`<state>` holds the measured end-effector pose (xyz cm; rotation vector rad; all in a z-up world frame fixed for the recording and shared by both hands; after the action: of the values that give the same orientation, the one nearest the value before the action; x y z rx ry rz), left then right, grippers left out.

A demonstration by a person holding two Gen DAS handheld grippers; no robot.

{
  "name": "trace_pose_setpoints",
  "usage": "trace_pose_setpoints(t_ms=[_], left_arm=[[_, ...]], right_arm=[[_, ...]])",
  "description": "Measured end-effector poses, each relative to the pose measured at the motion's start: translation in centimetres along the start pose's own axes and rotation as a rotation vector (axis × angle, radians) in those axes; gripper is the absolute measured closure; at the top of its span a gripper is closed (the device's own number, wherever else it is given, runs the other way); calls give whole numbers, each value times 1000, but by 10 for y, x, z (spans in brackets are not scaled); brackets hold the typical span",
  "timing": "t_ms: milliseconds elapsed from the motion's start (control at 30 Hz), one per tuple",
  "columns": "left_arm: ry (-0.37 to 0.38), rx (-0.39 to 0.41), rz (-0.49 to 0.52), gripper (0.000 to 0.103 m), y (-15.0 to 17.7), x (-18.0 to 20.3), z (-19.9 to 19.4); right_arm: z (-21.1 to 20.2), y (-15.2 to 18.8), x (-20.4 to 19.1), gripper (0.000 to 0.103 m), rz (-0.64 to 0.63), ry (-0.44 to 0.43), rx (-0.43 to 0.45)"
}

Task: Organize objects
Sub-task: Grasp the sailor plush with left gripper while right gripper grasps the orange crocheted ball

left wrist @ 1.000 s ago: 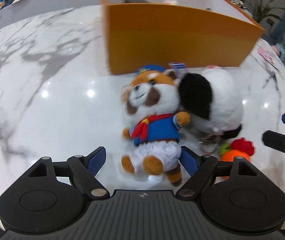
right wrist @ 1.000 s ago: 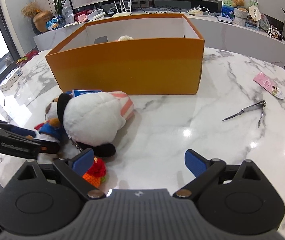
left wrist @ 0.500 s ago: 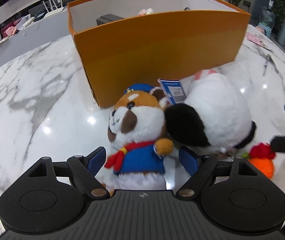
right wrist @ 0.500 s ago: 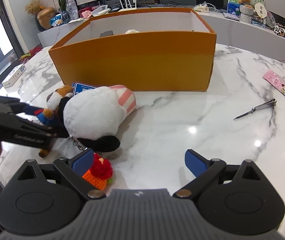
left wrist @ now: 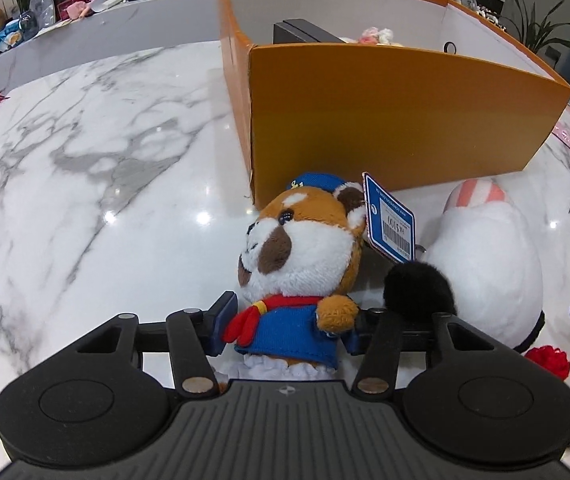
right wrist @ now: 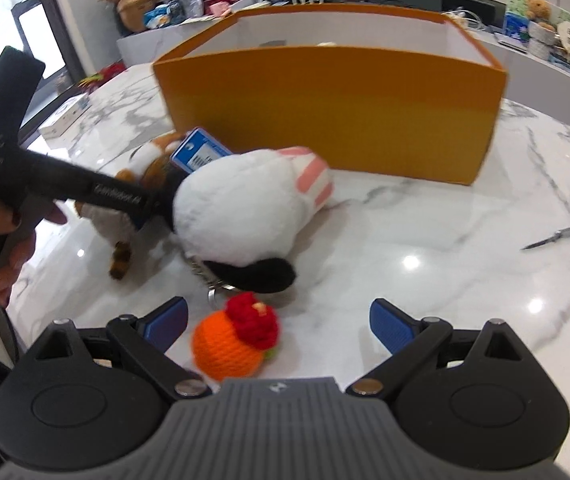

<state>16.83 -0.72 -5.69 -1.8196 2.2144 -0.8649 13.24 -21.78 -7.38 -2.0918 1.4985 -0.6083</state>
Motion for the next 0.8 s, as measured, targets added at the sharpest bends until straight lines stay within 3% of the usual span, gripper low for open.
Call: trace_pose_setpoints(t_ms=[267,400,800], left_arm=[[-25,-14,-26,43,4,-7,-4],[-39,-18,-30,43,7,-11,-7],[-41,-24,-26,43,9,-11,-8]], right_arm=[[7,2,-17,23,-22,26,-37],[11,3,-20,41,-22,21,-59],[13,5,-26,50,-66,39,-50]])
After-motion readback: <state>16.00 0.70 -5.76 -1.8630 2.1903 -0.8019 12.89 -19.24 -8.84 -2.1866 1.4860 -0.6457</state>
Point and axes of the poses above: each gripper's, at about its wrist camera, not at the fingertips, and z roughly the way its jaws point, x to its right, y to its underside, the point moved 2 cm from there along z, roughly the way its jaws point, and after that the axes turned 15 degrees about y, right-handed, at the moved point
